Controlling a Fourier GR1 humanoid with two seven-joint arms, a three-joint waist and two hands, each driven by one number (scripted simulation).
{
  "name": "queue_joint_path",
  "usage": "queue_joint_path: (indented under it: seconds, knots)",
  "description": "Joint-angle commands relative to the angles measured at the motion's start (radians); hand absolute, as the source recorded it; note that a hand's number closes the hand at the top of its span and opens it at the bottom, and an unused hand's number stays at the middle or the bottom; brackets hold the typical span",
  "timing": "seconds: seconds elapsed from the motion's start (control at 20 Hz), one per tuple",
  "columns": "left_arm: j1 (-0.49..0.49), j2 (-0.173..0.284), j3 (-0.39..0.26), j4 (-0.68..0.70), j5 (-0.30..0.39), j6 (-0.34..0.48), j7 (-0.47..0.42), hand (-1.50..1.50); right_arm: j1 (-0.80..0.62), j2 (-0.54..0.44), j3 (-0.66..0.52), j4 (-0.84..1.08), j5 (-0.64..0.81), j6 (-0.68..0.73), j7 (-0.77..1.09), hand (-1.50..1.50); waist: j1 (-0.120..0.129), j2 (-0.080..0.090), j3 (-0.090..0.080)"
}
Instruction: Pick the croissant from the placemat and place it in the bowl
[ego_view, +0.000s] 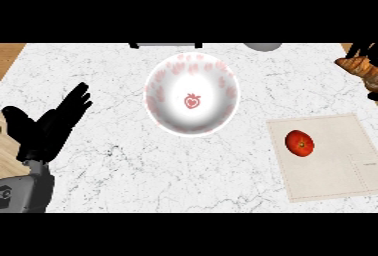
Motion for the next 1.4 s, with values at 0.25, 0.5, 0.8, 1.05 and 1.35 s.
queue_joint_path:
  seconds: [0.25,0.5,0.8,1.05,1.35]
  knots:
    - [-0.046,-0.041,-0.031,0.047,-0.052,0.046,-0.015,0.0,-0.067,0.012,-0.08,-0.235,-0.214,0.3,0.141,1.5,-0.014,0.0,-0.001]
    - [-0.009,-0.003,-0.001,-0.023,-0.004,0.005,0.022,0.0,-0.131,0.14,-0.091,-0.319,-0.347,0.401,0.423,1.5,0.002,-0.002,0.0]
    - [-0.006,0.021,0.018,0.008,0.018,-0.042,-0.005,0.0,-0.227,0.304,-0.077,-0.398,-0.407,0.386,0.69,1.5,0.01,0.002,-0.001]
    - [0.006,-0.018,-0.02,-0.065,-0.005,-0.001,0.05,0.0,-0.288,0.425,-0.048,-0.317,-0.345,0.25,0.738,1.5,0.022,0.005,0.0]
    - [-0.067,0.006,0.014,0.001,0.019,-0.017,0.058,0.0,-0.331,0.554,0.029,-0.286,-0.272,0.163,0.817,1.5,0.016,0.006,0.0]
